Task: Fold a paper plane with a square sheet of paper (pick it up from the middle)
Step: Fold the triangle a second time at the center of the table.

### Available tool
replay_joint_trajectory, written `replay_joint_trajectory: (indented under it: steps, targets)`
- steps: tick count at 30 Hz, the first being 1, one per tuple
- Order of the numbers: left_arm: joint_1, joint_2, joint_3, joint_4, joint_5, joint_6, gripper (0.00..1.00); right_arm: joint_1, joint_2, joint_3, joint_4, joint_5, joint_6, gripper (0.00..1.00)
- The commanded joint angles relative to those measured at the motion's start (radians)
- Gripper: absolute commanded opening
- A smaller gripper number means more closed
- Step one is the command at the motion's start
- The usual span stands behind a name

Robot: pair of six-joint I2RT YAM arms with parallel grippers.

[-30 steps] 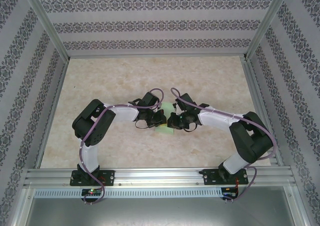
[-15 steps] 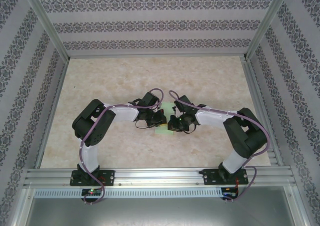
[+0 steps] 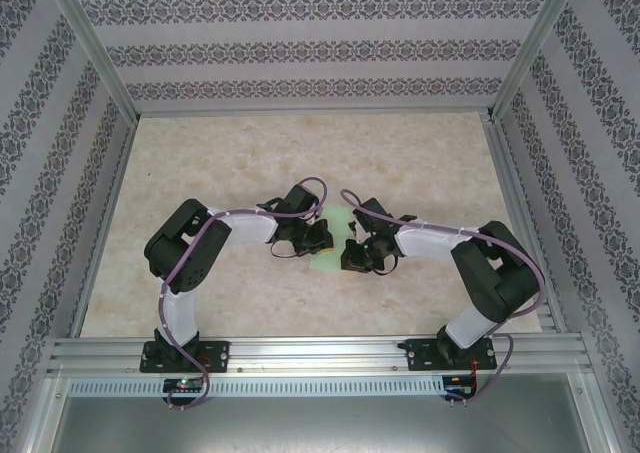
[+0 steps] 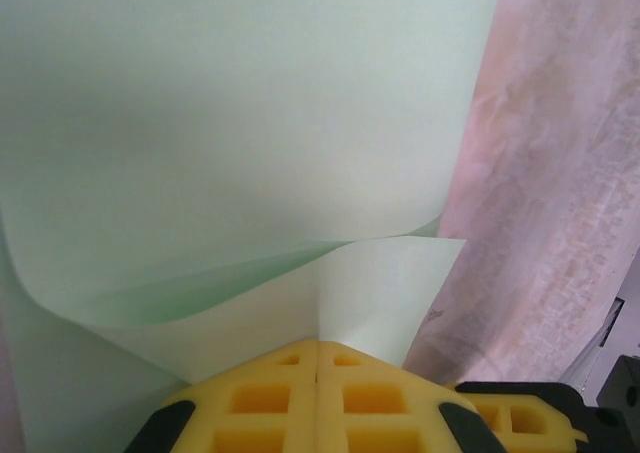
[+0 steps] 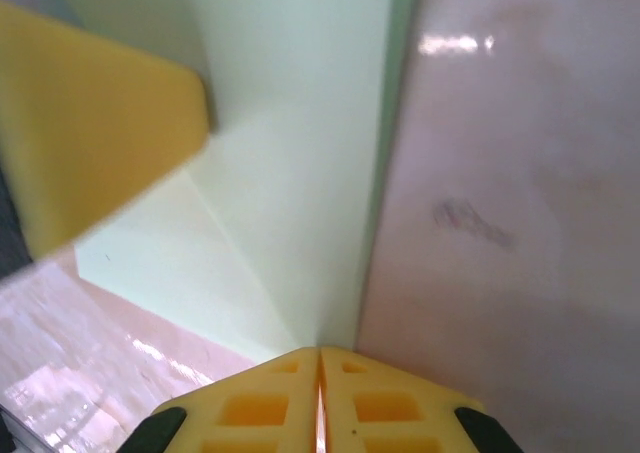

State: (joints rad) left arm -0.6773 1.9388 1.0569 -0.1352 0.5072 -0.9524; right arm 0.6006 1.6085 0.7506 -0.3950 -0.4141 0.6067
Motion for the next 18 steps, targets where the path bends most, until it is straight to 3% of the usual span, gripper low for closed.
replay_joint_trajectory:
  steps: [1, 8, 18]
  targets:
    - [-0.007, 0.037, -0.026, -0.099, -0.091, -0.016, 0.06, 0.008, -0.043, -0.028, -0.114, -0.005, -0.028, 0.10]
    - [-0.007, 0.029, -0.026, -0.094, -0.083, -0.008, 0.06, 0.006, -0.130, 0.030, -0.045, 0.013, 0.016, 0.10]
    - [-0.008, 0.021, -0.028, -0.073, -0.067, -0.013, 0.06, 0.008, 0.030, 0.099, 0.039, 0.004, 0.027, 0.09]
